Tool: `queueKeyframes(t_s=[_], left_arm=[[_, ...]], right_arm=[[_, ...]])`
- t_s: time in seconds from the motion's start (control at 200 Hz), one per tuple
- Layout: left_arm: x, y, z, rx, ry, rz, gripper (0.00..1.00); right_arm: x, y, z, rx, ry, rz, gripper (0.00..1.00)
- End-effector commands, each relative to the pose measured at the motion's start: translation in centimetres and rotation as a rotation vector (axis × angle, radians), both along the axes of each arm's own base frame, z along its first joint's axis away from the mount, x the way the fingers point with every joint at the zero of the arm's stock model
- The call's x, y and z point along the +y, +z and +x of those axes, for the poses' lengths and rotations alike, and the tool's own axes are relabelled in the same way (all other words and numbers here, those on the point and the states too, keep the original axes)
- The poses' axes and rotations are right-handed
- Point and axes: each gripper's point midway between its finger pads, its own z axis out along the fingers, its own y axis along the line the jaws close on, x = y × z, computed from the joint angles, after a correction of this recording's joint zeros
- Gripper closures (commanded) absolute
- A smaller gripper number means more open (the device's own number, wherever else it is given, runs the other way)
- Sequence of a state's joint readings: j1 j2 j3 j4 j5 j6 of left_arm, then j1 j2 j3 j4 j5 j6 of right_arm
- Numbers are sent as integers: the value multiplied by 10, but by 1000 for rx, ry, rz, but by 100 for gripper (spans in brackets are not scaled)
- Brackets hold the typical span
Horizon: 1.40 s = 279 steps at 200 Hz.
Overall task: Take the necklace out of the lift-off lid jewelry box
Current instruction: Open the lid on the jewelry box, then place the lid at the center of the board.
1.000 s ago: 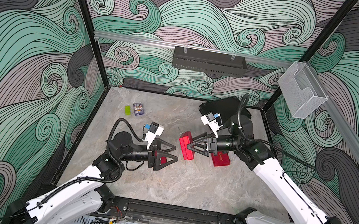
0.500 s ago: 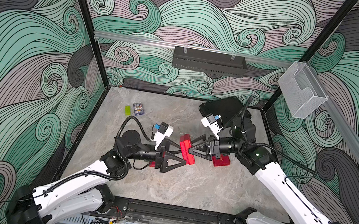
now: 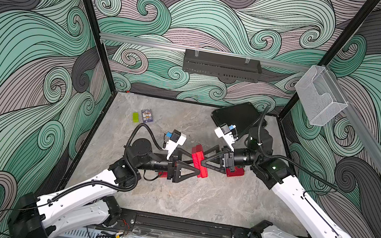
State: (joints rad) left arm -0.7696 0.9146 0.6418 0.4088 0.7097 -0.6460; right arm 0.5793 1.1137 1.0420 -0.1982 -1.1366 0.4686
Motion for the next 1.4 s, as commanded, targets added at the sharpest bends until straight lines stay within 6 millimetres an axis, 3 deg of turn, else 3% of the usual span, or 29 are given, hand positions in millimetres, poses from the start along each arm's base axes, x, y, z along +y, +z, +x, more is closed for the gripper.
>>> queueKeyframes(t_s=[0.0, 0.085, 0.505, 0.655, 0.745, 0.866, 0.971, 1.081, 1.246, 1.391], left_arm=[[-1, 30, 0, -59, 12, -58, 31], [0, 29, 1, -52, 20, -55, 46], [22, 14, 9, -66, 171, 2, 49], [24, 8, 14, -54, 196, 38, 50], [23, 4, 16, -45, 200, 51, 51], [24, -1, 17, -43, 206, 70, 51], [25, -6, 17, -48, 215, 92, 51], [26, -11, 17, -51, 216, 110, 51], [26, -22, 19, -35, 219, 139, 51], [26, -30, 21, -21, 226, 154, 51]], right_arm=[[-1, 9, -8, -39, 20, 36, 26], [-2, 10, -8, -54, 7, 36, 26], [-33, 13, 5, -87, -129, 13, 25], [-45, -2, 19, -80, -249, -53, 25], [-63, -43, 43, -35, -435, -269, 25], [-95, -116, 68, 71, -633, -580, 27], [-111, -182, 70, 193, -713, -771, 28], [-116, -235, 67, 260, -763, -899, 26], [-126, -284, 67, 316, -790, -1030, 21], [-128, -297, 72, 318, -780, -1087, 13]])
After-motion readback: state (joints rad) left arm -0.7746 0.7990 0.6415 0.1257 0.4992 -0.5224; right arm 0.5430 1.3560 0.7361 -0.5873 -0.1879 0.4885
